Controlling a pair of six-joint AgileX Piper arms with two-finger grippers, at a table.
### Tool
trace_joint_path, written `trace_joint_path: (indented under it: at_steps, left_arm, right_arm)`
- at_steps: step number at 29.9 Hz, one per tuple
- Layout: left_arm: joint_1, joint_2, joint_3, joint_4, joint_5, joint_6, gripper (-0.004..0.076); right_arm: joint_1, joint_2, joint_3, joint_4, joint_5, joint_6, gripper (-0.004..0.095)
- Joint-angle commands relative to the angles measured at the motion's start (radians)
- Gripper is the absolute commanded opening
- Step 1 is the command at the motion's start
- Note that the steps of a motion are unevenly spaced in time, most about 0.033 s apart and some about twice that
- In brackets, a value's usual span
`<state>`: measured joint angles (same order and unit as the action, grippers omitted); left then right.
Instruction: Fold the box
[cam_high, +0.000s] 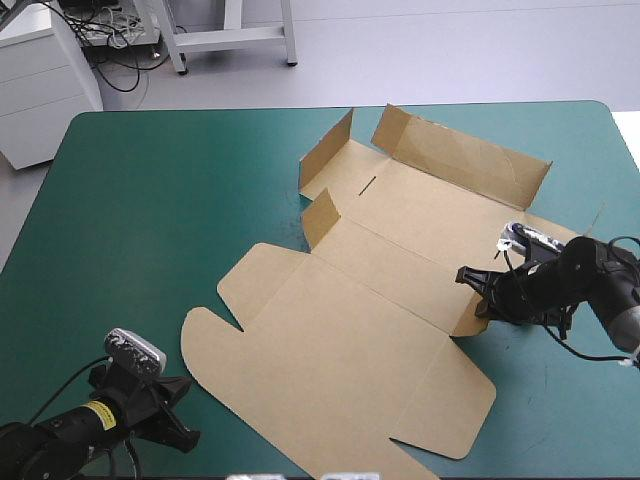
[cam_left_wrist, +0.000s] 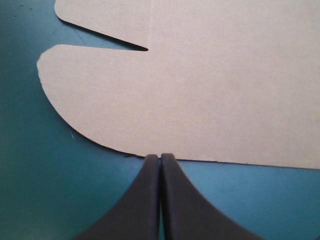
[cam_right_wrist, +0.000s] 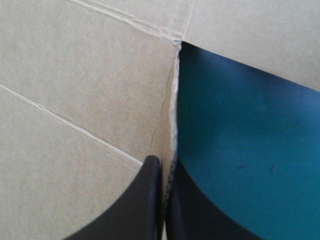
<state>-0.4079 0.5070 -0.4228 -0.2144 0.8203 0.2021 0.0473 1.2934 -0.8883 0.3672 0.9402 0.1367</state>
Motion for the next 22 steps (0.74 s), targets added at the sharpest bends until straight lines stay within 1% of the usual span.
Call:
trace_joint_path:
  at_steps: [1,5,7,9,13,17,22]
  left_arm:
    - [-0.004,0.005,-0.025,-0.022,-0.051,0.001,-0.0032]
    - [-0.004,0.005,-0.025,-0.022,-0.049,0.001,-0.0032]
    - [-0.004,0.005,-0.027,-0.022,-0.045,0.001,-0.0032]
    - [-0.004,0.005,-0.037,-0.014,-0.040,0.002,-0.0032]
    - [-0.004,0.005,-0.086,-0.012,-0.032,0.002,-0.0032]
    - [-0.004,0.009,-0.166,-0.007,0.043,0.000,-0.0032]
    - [-0.004,0.023,-0.261,0.031,0.169,-0.026,-0.0032]
  right_arm:
    - [0.003,-0.021,-0.111,-0.051,-0.031,-0.080,-0.0023]
    - [0.003,-0.019,-0.219,-0.132,-0.022,-0.165,-0.0023]
    - [0.003,-0.016,-0.270,-0.162,0.003,-0.232,-0.0023]
    - [0.003,-0.008,-0.321,-0.178,0.032,-0.310,-0.0023]
    - [0.003,0.014,-0.389,-0.188,0.076,-0.415,-0.0023]
    - [0.003,0.038,-0.406,-0.194,0.073,-0.501,-0.0023]
    - [0.003,0.070,-0.413,-0.198,0.028,-0.645,-0.0023]
